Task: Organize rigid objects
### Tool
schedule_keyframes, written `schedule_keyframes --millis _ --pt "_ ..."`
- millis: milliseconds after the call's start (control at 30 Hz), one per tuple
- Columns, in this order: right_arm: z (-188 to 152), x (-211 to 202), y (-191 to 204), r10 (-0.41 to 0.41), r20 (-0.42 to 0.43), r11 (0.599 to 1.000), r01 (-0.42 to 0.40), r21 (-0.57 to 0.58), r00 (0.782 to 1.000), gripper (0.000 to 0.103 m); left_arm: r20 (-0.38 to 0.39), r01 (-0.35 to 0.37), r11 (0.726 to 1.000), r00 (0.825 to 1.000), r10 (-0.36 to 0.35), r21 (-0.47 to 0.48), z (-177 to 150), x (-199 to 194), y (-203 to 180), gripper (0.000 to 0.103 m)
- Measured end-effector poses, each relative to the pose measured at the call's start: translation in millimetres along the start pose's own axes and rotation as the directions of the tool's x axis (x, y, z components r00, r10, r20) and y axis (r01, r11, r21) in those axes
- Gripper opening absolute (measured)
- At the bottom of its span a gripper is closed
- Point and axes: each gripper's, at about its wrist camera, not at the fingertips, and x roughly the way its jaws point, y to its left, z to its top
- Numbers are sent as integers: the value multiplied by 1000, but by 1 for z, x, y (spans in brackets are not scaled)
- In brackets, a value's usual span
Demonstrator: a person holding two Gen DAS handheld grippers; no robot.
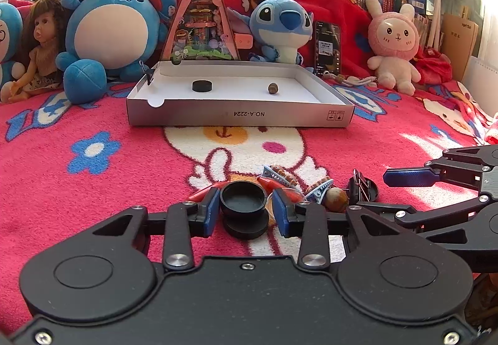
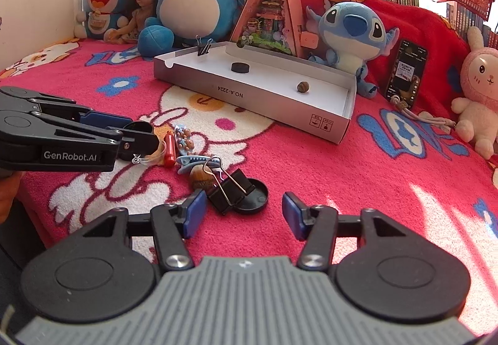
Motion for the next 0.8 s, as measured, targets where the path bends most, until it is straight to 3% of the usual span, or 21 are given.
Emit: schedule_keyframes --millis 233,400,533,800 --pt "4 6 6 16 7 1000 -15 -25 1000 41 1 3 1000 1000 -3 1 0 1 -1 33" --pt "6 8 5 9 18 1000 -9 -11 1000 41 6 7 1000 1000 -7 0 0 1 -2 33" --pt "9 9 -2 -77 28 996 75 48 997 38 10 8 1000 1000 -8 -5 2 0 -1 33" --pt "13 6 -23 -128 40 980 120 159 991 37 25 2 1000 1000 -2 -5 6 -3 0 33"
